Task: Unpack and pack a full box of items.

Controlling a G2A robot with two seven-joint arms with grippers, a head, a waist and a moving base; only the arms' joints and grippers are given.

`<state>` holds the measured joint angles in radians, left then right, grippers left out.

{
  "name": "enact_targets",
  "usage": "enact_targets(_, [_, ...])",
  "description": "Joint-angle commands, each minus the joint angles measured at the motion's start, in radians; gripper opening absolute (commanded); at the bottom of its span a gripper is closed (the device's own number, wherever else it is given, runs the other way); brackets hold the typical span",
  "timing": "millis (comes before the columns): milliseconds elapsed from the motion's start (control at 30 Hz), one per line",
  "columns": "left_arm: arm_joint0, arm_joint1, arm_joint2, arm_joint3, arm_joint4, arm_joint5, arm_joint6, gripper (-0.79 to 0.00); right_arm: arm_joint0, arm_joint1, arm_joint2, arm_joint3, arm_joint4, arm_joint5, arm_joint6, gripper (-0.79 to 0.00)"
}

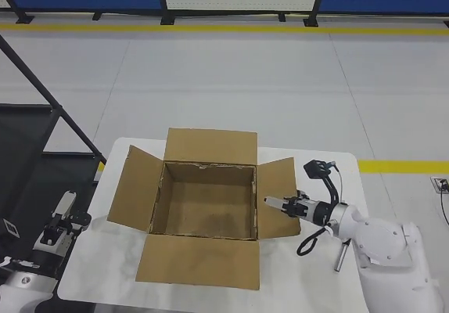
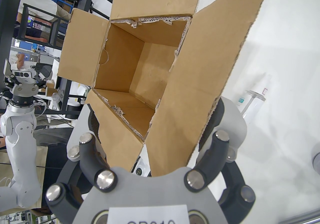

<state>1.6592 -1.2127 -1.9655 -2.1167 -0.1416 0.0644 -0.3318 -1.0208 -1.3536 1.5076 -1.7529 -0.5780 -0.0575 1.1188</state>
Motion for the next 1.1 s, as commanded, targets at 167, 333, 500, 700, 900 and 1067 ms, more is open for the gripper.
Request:
enact_targets(167, [0.0,0.0,0.0,0.0,0.0,0.0,0.0,0.0,0.017,0.006,-0.049,0.001,-0.013,0.033,0.0,0.0])
enact_targets(333, [0.0,0.0,0.0,0.0,0.0,0.0,0.0,0.0,0.024,0.012,-0.07,0.002,-0.023,0.057,-0.003,0.0])
enact_targets(500, [0.0,0.0,0.0,0.0,0.0,0.0,0.0,0.0,0.023,0.017,-0.095,0.0,-0.023,0.073,-0.004,0.0])
enact_targets(700, [0.0,0.0,0.0,0.0,0.0,0.0,0.0,0.0,0.026,0.022,-0.123,-0.006,-0.038,0.089,-0.016,0.0])
enact_targets(900, [0.0,0.0,0.0,0.0,0.0,0.0,0.0,0.0,0.014,0.027,-0.142,-0.012,-0.045,0.084,-0.058,0.0])
enact_targets(1067, [0.0,0.0,0.0,0.0,0.0,0.0,0.0,0.0,0.024,0.03,-0.164,0.005,-0.049,0.085,-0.078,0.0])
